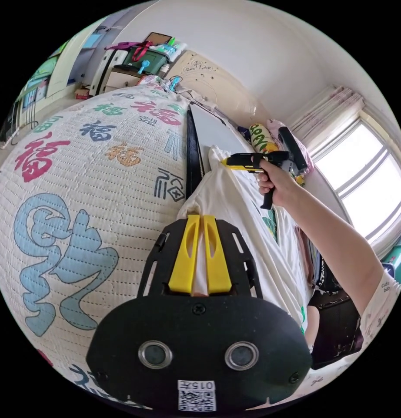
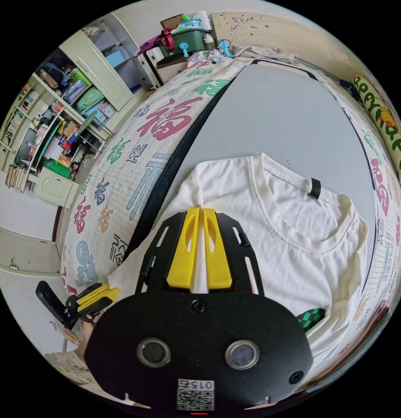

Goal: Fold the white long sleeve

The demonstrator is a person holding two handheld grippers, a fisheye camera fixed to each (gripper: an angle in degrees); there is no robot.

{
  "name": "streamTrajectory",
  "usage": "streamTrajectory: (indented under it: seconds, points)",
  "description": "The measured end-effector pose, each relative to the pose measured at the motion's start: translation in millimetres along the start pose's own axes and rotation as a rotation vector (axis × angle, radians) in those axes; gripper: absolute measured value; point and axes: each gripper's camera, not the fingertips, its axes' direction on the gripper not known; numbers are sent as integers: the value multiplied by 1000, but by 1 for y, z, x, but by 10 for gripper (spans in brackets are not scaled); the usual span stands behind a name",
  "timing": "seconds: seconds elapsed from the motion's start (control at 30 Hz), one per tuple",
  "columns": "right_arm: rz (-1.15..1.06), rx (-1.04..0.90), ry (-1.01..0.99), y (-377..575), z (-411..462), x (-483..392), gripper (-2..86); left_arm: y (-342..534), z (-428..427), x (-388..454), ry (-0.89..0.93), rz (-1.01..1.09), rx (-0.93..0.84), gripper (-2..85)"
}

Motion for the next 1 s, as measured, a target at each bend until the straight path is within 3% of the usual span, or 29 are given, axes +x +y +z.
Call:
streamTrajectory:
  seconds: [0.13,0.27,0.4,0.5,0.7,0.9,1.0]
  points:
    - [-17,2,72,0,-10,-13,2,-6,-41,35,-22,28,85,-6]
    - [-72,-34,188,3,-2,-36,3,-21,-50,46,-30,8,48,-6]
    - [8,-2,138,18,-13,-34,10,-39,-64,54,-30,12,26,-5]
    - [-62,49,138,57,-43,-39,19,-54,-78,68,-37,29,19,-4]
    - [-250,18,119,226,-137,-38,28,-79,-120,96,-20,85,42,-5]
    - [-18,109,-10,427,-210,12,41,-87,-181,154,37,248,116,-7]
    - [133,181,-111,481,-217,34,62,-67,-211,225,78,481,131,-6]
